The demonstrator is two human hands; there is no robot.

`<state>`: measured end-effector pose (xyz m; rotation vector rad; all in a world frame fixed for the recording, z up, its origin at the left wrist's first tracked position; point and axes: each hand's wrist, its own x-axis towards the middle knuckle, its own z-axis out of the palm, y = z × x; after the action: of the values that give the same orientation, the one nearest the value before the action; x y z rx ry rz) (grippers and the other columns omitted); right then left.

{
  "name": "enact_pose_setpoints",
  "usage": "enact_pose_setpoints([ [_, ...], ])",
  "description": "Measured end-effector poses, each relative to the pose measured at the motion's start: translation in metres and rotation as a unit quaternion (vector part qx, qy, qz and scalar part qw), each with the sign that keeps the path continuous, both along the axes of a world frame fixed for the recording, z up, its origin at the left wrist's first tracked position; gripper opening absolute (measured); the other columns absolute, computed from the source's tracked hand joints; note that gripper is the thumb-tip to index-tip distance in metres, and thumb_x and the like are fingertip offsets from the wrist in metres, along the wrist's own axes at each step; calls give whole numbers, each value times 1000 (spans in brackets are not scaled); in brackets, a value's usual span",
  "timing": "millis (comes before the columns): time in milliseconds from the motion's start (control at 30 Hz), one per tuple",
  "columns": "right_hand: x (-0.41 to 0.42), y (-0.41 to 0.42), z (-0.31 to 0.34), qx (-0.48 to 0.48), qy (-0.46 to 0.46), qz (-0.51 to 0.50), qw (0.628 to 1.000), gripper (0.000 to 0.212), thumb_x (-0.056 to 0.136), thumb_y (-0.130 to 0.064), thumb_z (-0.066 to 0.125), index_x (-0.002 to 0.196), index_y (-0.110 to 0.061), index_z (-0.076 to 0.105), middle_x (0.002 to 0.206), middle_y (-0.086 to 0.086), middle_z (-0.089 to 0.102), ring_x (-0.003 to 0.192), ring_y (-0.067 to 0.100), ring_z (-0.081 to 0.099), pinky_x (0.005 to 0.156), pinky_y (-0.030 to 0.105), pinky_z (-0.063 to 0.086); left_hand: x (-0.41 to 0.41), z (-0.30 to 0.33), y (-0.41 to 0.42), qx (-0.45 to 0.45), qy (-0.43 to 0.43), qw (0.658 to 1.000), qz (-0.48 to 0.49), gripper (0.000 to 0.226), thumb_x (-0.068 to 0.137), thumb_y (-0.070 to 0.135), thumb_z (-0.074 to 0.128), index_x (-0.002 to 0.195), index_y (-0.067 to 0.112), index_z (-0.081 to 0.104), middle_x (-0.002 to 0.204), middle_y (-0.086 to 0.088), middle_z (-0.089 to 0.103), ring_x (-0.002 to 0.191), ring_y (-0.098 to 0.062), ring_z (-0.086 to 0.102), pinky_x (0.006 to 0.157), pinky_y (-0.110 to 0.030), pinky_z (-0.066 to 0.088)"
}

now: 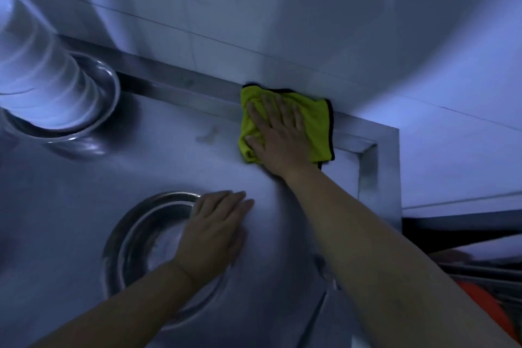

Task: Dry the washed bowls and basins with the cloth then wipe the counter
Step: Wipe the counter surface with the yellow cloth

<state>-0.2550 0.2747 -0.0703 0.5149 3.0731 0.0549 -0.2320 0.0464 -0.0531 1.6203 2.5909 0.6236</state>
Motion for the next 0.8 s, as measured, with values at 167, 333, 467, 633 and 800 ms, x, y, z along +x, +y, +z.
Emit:
enact_pose_setpoints([
  [167, 74, 56, 4, 1, 3, -92, 996, 66, 94, -58, 31, 151, -35, 7, 161, 0, 7, 147, 26, 4, 118, 46, -4, 34, 2, 36, 2, -1, 1000, -30, 41, 73, 24, 48, 105, 13, 71, 112, -7, 68, 105, -24, 48, 89, -37, 36],
  [333, 104, 64, 6, -9, -28, -133, 991, 69, 96, -57, 27, 151, -31, -5, 161, 5, -7, 147, 30, -11, 117, 51, -8, 49, 1, 26, -1, -29, 1000, 2, 38, 76, 25, 48, 103, 12, 72, 113, -7, 67, 104, -29, 58, 89, -39, 37],
  [467, 118, 40, 9, -46, -61, -171, 982, 69, 95, -59, 25, 151, -32, -7, 160, 7, -14, 145, 33, -18, 115, 55, -11, 49, 4, 4, 12, -50, 998, 32, 36, 77, 24, 48, 102, 12, 71, 113, -8, 67, 107, -25, 46, 88, -39, 35],
  [633, 138, -7, 15, -99, -112, -221, 964, 70, 94, -61, 24, 150, -34, -10, 160, 7, -14, 145, 34, -16, 111, 55, -15, 41, 14, -25, 15, -75, 995, 56, 38, 76, 23, 45, 101, 11, 70, 113, -8, 66, 104, -28, 48, 87, -41, 42],
  [800, 146, -50, 21, -170, -178, -250, 936, 76, 93, -65, 22, 147, -33, -21, 155, 7, -30, 141, 33, -28, 110, 57, -16, 11, 28, -68, 2, -64, 996, 61, 44, 71, 23, 42, 102, 10, 71, 108, -10, 67, 98, -27, 47, 83, -39, 35],
])
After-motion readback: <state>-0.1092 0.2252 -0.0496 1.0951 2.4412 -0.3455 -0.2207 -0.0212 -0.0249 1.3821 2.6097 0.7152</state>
